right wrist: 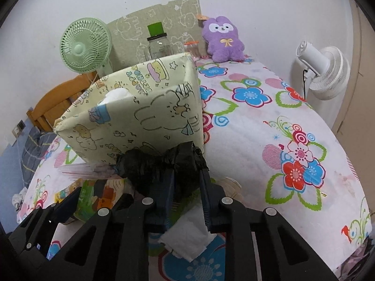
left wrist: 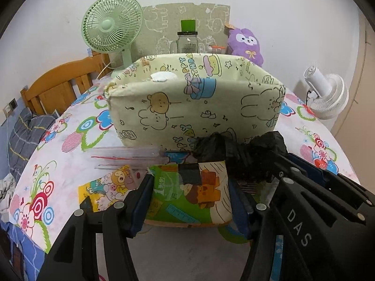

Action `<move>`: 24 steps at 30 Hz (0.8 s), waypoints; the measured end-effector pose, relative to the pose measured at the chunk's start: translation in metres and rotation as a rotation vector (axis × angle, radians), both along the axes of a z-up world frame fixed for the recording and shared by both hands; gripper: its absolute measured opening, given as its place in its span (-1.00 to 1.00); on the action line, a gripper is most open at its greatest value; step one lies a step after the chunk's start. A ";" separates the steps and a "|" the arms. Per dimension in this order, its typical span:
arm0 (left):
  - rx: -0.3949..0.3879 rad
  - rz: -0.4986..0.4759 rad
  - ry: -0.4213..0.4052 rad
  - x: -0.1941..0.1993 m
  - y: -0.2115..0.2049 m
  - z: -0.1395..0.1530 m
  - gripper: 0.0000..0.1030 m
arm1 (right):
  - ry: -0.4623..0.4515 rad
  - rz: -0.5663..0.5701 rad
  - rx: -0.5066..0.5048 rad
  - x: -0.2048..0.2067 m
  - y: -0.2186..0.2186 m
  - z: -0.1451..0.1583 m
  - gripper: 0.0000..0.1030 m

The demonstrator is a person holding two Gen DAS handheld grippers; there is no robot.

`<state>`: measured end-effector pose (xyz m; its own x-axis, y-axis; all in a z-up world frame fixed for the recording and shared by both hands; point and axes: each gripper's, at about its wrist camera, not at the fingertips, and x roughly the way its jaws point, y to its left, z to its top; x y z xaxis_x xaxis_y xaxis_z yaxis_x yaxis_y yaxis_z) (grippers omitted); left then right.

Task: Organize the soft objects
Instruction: 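Lift and carry the black bag and tissue pack toward the box with both tools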

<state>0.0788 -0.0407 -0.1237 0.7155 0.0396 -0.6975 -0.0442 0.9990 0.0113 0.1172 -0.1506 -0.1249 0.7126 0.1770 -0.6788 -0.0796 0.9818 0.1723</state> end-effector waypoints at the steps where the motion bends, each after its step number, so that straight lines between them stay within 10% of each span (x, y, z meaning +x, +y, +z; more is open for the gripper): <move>1: 0.000 0.000 0.001 0.000 0.000 0.000 0.23 | -0.002 0.001 -0.002 -0.001 0.000 0.001 -0.52; 24: -0.013 0.000 -0.054 -0.016 0.004 0.028 0.23 | -0.057 0.017 0.012 -0.018 0.007 0.028 -0.73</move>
